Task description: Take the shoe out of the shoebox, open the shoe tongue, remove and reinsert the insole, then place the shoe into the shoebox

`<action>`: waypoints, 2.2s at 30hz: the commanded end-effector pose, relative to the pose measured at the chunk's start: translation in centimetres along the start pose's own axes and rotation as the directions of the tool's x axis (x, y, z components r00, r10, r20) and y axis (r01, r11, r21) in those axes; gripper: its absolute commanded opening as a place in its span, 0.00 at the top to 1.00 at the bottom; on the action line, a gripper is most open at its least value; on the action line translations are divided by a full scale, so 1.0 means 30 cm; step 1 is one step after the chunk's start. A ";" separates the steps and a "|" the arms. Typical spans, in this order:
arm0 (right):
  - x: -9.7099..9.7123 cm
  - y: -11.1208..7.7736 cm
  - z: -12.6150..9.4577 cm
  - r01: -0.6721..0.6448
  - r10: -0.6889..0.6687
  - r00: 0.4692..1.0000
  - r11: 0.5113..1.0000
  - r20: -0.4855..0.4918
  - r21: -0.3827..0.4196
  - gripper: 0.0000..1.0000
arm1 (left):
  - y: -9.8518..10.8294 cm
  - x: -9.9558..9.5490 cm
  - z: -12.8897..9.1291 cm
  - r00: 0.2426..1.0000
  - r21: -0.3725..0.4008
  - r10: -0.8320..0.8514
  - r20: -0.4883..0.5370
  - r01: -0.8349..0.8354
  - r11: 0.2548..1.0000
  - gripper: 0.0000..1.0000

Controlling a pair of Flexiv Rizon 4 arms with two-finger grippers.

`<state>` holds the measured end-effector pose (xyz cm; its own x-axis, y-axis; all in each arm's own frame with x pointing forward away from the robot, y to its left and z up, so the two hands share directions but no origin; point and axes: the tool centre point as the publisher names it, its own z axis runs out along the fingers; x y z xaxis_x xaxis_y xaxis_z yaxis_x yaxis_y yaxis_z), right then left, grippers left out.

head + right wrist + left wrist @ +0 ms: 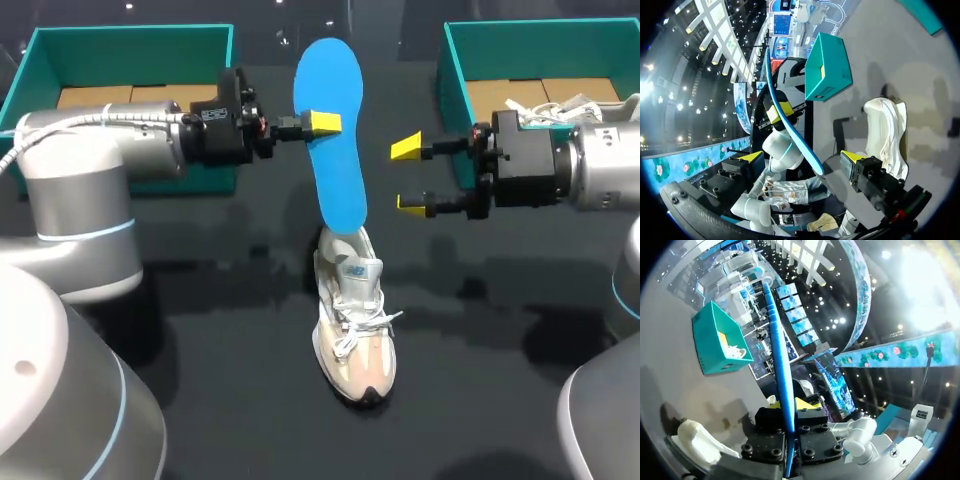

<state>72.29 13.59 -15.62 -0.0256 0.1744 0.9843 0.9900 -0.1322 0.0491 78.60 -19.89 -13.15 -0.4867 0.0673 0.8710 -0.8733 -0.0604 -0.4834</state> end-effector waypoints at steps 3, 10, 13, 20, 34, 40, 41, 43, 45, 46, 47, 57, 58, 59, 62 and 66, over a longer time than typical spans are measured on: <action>-0.008 0.004 0.001 -0.003 0.003 1.000 1.000 -0.014 -0.003 0.00 | -0.037 0.031 -0.043 0.925 -0.028 0.380 -0.011 -0.380 0.925 1.00; -0.009 0.004 0.000 -0.004 0.004 1.000 1.000 -0.020 -0.003 0.00 | -0.073 0.054 -0.068 0.708 -0.041 0.705 -0.042 -0.706 0.707 1.00; -0.009 0.004 0.000 -0.004 0.004 1.000 1.000 -0.020 -0.003 0.00 | -0.085 0.058 -0.073 0.562 -0.065 0.825 -0.060 -0.827 0.559 1.00; -0.009 0.004 0.000 -0.004 0.004 1.000 1.000 -0.020 -0.003 0.00 | -0.088 0.077 -0.088 0.412 -0.066 0.901 -0.136 -0.911 0.407 1.00; -0.009 0.004 0.000 -0.004 0.004 1.000 1.000 -0.020 -0.003 0.00 | -0.088 0.077 -0.088 0.412 -0.066 0.901 -0.136 -0.911 0.407 1.00; -0.009 0.004 0.000 -0.004 0.004 1.000 1.000 -0.020 -0.003 0.00 | -0.090 0.093 -0.081 0.319 -0.063 0.929 -0.184 -0.948 0.313 1.00; -0.009 0.004 0.000 -0.004 0.004 1.000 1.000 -0.020 -0.003 0.00 | -0.089 0.099 -0.083 0.287 -0.066 0.938 -0.192 -0.958 0.280 1.00; -0.009 0.004 0.000 -0.004 0.004 1.000 1.000 -0.020 -0.003 0.00 | -0.090 0.110 -0.088 0.226 -0.075 0.953 -0.202 -0.974 0.215 1.00; -0.009 0.004 0.000 -0.004 0.004 1.000 1.000 -0.020 -0.003 0.00 | -0.087 0.120 -0.091 0.162 -0.089 0.964 -0.213 -0.985 0.146 1.00; -0.009 0.004 0.000 -0.004 0.004 1.000 1.000 -0.020 -0.003 0.00 | -0.084 0.123 -0.092 0.128 -0.091 0.967 -0.221 -0.990 0.110 1.00; -0.009 0.004 0.000 -0.004 0.004 1.000 1.000 -0.020 -0.003 0.00 | -0.085 0.122 -0.093 0.105 -0.103 0.969 -0.224 -0.991 0.083 1.00; -0.009 0.004 0.000 -0.004 0.004 1.000 1.000 -0.020 -0.003 0.00 | -0.031 0.109 -0.086 -0.189 -0.098 0.948 -0.257 -0.970 -0.221 1.00; -0.009 0.004 0.000 -0.004 0.004 1.000 1.000 -0.020 -0.003 0.00 | -0.025 0.106 -0.086 -0.218 -0.101 0.941 -0.260 -0.963 -0.251 1.00; -0.009 0.004 0.000 -0.004 0.004 1.000 1.000 -0.020 -0.003 0.00 | -0.015 0.103 -0.085 -0.250 -0.082 0.934 -0.254 -0.957 -0.279 1.00; -0.009 0.004 0.000 -0.004 0.004 1.000 1.000 -0.020 -0.003 0.00 | 0.005 0.096 -0.083 -0.358 -0.069 0.898 -0.256 -0.920 -0.386 1.00; -0.009 0.004 0.000 -0.004 0.004 1.000 1.000 -0.020 -0.003 0.00 | 0.024 0.076 -0.076 -0.467 -0.071 0.845 -0.259 -0.863 -0.499 1.00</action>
<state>72.41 13.37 -15.89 -0.0264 0.1516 0.9881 0.9898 -0.1341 0.0471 77.45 -17.31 -11.17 -0.5639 0.2000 -0.8012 0.8207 0.0282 -0.5706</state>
